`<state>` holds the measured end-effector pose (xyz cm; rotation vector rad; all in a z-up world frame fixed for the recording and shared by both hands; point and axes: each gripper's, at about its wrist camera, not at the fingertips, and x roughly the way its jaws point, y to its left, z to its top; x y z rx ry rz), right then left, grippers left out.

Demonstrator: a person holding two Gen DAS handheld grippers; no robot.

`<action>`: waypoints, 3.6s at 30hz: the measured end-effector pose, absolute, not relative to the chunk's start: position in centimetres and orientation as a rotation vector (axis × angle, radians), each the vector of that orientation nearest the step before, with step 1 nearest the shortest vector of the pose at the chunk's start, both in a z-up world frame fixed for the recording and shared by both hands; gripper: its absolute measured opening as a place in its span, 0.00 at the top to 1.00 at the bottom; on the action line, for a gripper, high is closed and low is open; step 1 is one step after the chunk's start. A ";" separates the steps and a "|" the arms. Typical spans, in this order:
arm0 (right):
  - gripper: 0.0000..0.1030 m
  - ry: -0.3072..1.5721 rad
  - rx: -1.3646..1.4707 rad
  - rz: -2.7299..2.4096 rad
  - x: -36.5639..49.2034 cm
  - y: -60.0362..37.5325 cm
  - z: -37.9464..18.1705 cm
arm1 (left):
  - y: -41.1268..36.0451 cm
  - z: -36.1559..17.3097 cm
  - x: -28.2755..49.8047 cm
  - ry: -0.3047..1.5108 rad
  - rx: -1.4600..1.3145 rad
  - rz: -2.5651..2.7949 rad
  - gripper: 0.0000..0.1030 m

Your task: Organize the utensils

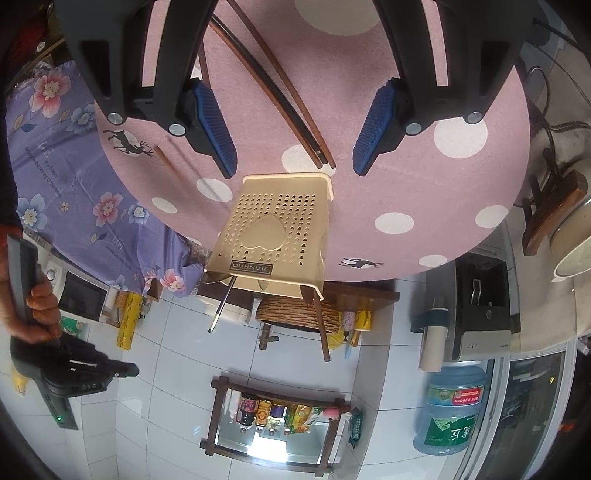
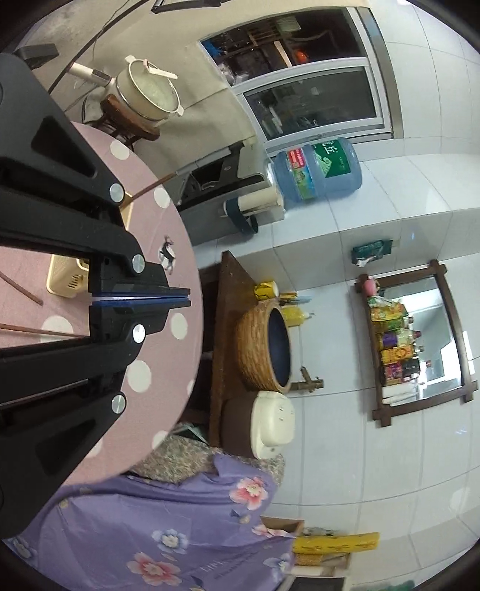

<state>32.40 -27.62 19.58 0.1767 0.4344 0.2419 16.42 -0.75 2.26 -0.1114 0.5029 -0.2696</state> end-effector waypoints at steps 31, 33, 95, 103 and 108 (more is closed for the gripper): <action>0.91 0.848 -0.002 0.112 26.0 -20.0 -6.9 | 0.3 0.4 16.0 0.563 -0.157 -0.265 0.35; 0.92 0.850 0.021 0.121 25.9 -20.5 -6.7 | 0.2 0.4 15.9 0.562 -0.154 -0.266 0.35; 0.92 0.435 0.201 0.275 36.8 -20.8 20.2 | 1.4 0.0 15.6 0.579 -0.199 -0.253 0.33; 0.92 0.502 0.254 0.243 38.0 -21.9 16.0 | 1.2 -0.2 15.6 0.582 -0.200 -0.251 0.30; 0.91 0.495 0.264 0.256 37.6 -22.5 15.4 | 0.8 -0.4 15.5 0.585 -0.200 -0.251 0.26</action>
